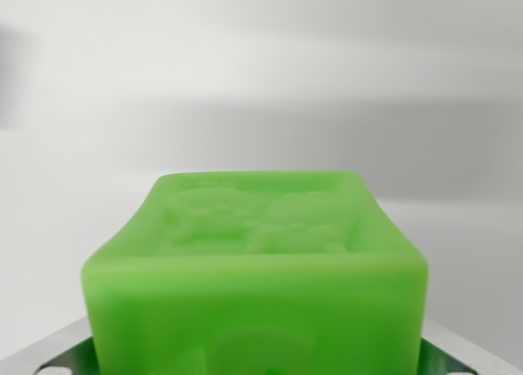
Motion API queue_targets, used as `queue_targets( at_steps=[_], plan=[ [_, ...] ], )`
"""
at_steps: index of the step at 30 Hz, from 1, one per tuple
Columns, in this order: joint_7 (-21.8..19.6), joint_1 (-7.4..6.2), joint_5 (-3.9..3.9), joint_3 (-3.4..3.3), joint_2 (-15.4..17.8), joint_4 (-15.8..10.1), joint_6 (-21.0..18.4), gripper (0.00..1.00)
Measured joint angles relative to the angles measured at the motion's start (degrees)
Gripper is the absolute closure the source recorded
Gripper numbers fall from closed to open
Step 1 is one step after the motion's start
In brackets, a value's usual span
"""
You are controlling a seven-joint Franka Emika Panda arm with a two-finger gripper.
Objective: Stack cube
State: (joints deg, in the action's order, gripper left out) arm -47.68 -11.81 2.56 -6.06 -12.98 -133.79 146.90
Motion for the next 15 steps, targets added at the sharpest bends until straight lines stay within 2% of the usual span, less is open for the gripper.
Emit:
queue_targets(
  at_steps=[15],
  plan=[
    [-5.78,-2.88,0.00,0.12,-1.21,2.08,-0.87,1.00]
  ],
)
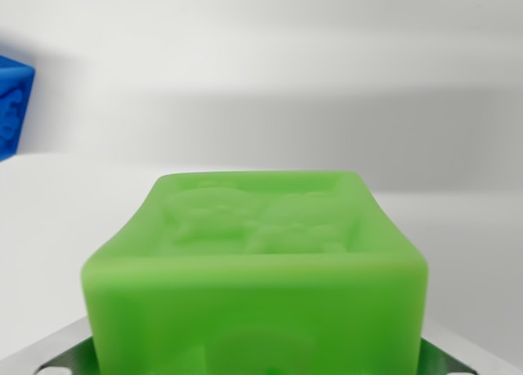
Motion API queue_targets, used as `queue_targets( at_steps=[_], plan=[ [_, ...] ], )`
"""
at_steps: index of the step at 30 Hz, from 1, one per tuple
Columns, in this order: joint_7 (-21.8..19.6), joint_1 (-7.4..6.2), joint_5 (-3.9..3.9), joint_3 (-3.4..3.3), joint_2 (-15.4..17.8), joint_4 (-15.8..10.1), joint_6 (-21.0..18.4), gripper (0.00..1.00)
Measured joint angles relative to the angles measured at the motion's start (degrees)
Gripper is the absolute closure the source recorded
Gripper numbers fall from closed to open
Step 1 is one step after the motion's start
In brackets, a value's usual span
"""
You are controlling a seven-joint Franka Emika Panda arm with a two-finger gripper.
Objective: Stack cube
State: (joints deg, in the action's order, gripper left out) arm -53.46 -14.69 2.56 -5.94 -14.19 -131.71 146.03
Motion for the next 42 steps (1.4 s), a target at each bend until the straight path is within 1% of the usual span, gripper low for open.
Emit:
queue_targets(
  at_steps=[18,42],
  plan=[
    [-6.91,-3.30,0.03,0.26,-1.84,3.07,-1.27,1.00],
    [-15.43,-7.15,0.10,0.63,-4.50,7.63,-3.12,1.00]
  ],
)
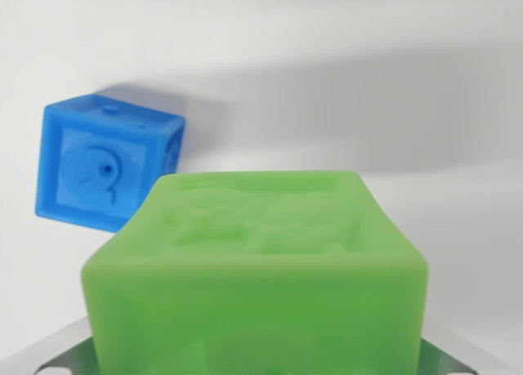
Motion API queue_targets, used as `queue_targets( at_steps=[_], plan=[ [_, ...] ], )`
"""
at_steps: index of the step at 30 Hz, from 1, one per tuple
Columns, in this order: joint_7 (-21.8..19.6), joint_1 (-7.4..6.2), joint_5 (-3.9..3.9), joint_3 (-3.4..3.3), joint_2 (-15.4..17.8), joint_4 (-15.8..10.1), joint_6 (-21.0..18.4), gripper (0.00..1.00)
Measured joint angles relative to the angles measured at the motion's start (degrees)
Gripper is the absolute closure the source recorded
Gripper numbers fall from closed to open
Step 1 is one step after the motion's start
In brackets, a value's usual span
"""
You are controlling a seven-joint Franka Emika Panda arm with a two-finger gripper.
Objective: Stack cube
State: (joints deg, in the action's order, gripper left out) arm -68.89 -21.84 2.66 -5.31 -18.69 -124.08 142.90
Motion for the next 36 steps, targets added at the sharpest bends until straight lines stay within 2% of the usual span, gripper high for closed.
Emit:
queue_targets(
  at_steps=[36],
  plan=[
    [-11.54,-4.80,0.06,0.50,-4.61,7.88,-3.30,1.00]
  ],
)
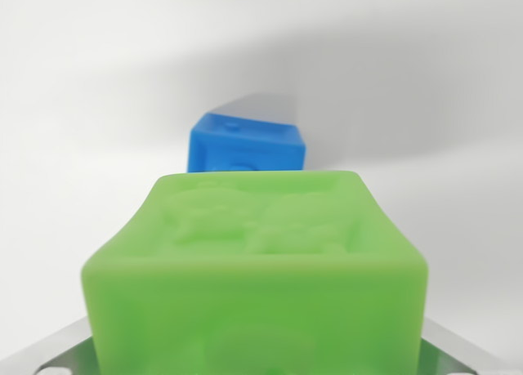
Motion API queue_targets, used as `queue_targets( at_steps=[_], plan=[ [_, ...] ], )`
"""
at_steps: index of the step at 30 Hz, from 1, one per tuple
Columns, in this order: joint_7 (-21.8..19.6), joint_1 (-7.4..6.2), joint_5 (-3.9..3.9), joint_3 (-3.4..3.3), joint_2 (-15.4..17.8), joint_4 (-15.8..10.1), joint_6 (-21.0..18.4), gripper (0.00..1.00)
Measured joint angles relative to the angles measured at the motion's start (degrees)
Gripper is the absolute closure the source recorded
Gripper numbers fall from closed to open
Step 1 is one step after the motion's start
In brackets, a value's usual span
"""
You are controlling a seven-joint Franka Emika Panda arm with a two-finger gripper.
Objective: Stack cube
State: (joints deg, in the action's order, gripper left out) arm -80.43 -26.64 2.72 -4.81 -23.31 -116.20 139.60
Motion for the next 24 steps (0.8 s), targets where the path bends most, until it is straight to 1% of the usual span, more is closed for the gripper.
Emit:
queue_targets(
  at_steps=[7,15,24],
  plan=[
    [-1.47,-0.66,0.05,0.14,-1.06,1.27,-0.26,1.00],
    [-1.47,-0.63,0.34,0.17,-4.09,1.28,2.24,1.00],
    [-1.42,-0.52,0.59,0.35,-6.36,1.39,4.53,1.00]
  ],
)
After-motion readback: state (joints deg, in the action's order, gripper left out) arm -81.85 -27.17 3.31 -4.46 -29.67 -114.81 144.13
